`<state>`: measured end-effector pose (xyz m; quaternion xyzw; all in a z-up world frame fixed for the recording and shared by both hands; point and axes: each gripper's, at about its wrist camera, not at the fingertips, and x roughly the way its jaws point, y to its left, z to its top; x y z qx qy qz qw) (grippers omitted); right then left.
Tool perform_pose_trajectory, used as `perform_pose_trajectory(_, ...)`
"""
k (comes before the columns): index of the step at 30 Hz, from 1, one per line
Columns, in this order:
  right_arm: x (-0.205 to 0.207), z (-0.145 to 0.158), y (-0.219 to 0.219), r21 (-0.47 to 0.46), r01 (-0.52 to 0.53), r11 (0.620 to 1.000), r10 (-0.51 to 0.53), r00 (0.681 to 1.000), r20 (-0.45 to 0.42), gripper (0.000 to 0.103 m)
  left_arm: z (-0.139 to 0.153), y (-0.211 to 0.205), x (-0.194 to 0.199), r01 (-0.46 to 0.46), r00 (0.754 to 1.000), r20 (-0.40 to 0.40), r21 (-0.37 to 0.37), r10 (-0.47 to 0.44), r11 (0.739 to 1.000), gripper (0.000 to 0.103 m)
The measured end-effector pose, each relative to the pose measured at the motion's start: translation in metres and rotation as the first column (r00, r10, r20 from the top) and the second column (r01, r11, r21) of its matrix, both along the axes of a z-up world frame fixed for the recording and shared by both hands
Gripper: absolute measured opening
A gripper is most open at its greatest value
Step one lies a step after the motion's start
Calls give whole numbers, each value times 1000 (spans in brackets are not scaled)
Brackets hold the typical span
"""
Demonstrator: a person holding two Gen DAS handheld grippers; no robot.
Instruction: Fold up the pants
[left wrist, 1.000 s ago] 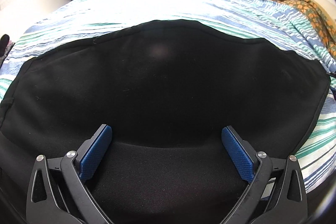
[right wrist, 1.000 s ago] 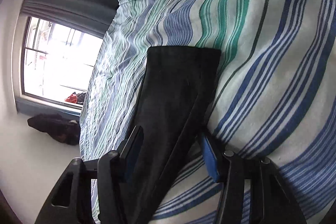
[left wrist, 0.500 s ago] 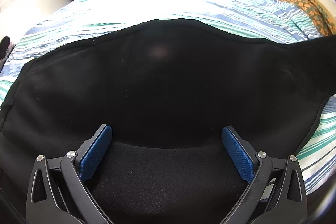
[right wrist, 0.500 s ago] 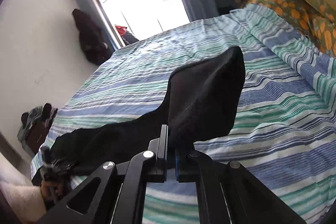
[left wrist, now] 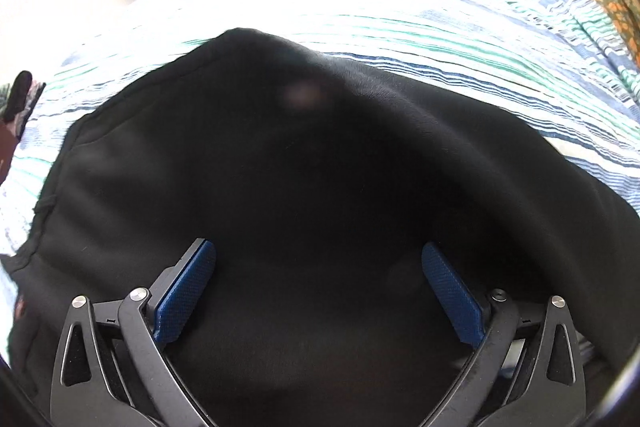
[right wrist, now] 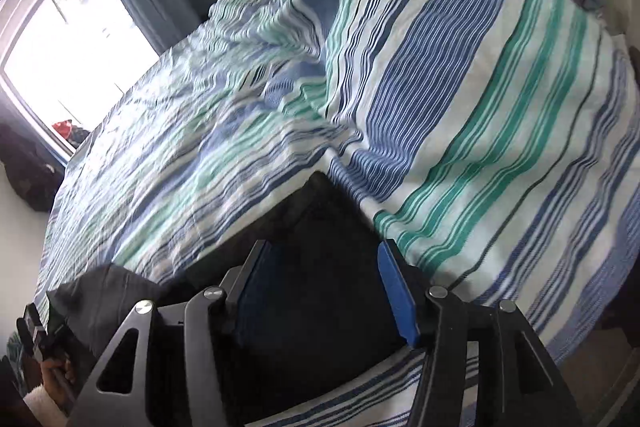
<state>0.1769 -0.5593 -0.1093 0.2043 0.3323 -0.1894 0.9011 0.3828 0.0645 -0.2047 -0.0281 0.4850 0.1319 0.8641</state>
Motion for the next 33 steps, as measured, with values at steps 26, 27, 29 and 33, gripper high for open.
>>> perform_pose_trajectory(26, -3, -123, 343, -58, -755, 653, 719, 643, -263, 66, -6, -89, -219, 307, 950, -34, -66, -310, 949, 102)
perform_pose_trajectory(27, 5, -118, 338, -51, -751, 658, 715, 645, -269, 67, -7, -99, -216, 314, 947, -53, -67, -317, 947, 102)
perform_pose_trajectory(29, 5, -117, 336, -25, -739, 673, 704, 651, -285, 67, -9, -91, -218, 318, 941, -95, -76, -325, 945, 102)
perform_pose_trajectory(33, 3, -118, 333, 0, -719, 695, 685, 662, -303, 67, -12, -94, -224, 330, 934, -128, -58, -334, 942, 102)
